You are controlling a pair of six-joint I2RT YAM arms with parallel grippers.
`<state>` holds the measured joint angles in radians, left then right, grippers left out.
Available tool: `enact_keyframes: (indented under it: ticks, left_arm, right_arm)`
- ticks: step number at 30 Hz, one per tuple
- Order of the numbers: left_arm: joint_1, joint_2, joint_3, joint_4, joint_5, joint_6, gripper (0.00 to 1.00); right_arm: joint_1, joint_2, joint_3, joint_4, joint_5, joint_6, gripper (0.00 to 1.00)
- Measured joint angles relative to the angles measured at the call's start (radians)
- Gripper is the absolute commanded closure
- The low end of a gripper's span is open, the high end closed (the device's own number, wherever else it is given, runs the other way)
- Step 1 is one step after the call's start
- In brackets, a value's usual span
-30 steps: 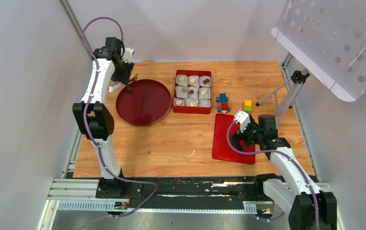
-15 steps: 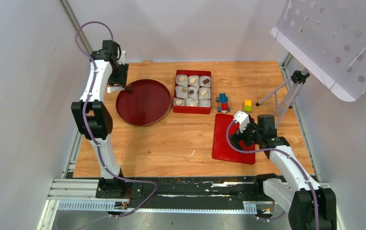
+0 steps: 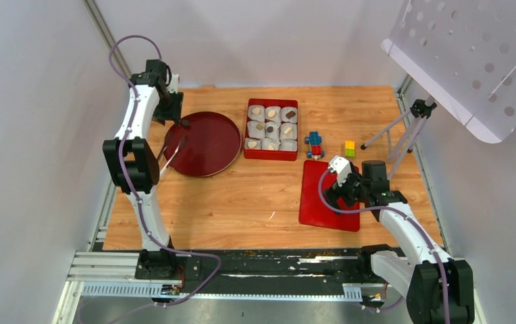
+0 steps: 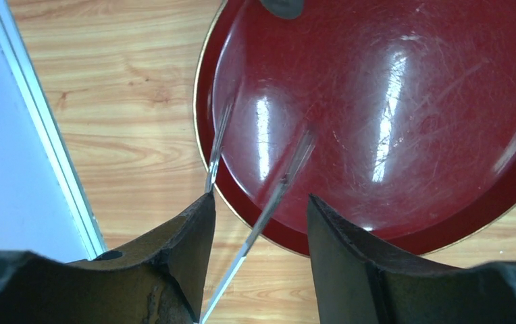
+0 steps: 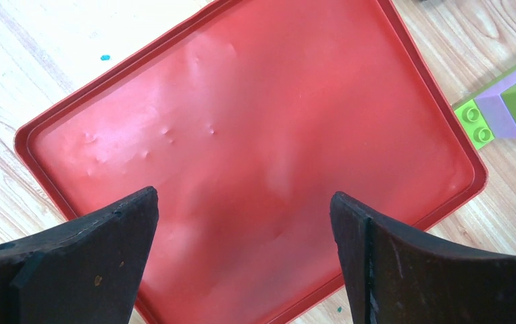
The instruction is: Pack the chocolate
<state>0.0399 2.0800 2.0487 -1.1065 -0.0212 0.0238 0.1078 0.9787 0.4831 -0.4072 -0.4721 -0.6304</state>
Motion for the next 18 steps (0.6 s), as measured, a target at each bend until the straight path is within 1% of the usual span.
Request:
enact_keyframes:
  ticks: [2,5,8,10,11,12,13,16,18]
  left_arm:
    - [0.001,-0.005,-0.01,0.009,0.024,0.031,0.37]
    - [0.002,-0.044,-0.093,0.037,0.079,0.125,0.35]
    - [0.011,-0.13,-0.238,0.064,0.15,0.265,0.32]
    - [0.029,-0.22,-0.364,0.095,0.2,0.359,0.32]
    - [0.033,-0.235,-0.422,0.107,0.216,0.402,0.32]
    - [0.059,-0.318,-0.481,0.117,0.228,0.444,0.33]
    - [0.079,-0.366,-0.527,0.123,0.238,0.484,0.35]
    - [0.133,-0.464,-0.615,0.144,0.267,0.578,0.41]
    - [0.157,-0.488,-0.647,0.155,0.284,0.624,0.45]
  right_arm:
    - [0.0,0.0,0.0,0.0,0.0,0.0,0.02]
    - [0.0,0.001,0.0,0.001,0.0,0.0,0.02]
    - [0.0,0.0,0.0,0.001,0.0,0.0,0.02]
    - [0.0,0.0,0.0,0.001,0.0,0.0,0.02]
    - [0.0,-0.002,0.0,0.001,0.0,0.0,0.02]
    - [0.0,-0.004,0.0,0.0,0.0,0.001,0.02]
    - [0.0,-0.006,0.0,0.0,-0.001,0.001,0.02]
    - [0.0,-0.011,0.002,-0.002,-0.005,0.008,0.02]
    - [0.0,-0.012,0.009,-0.009,-0.01,0.012,0.02]
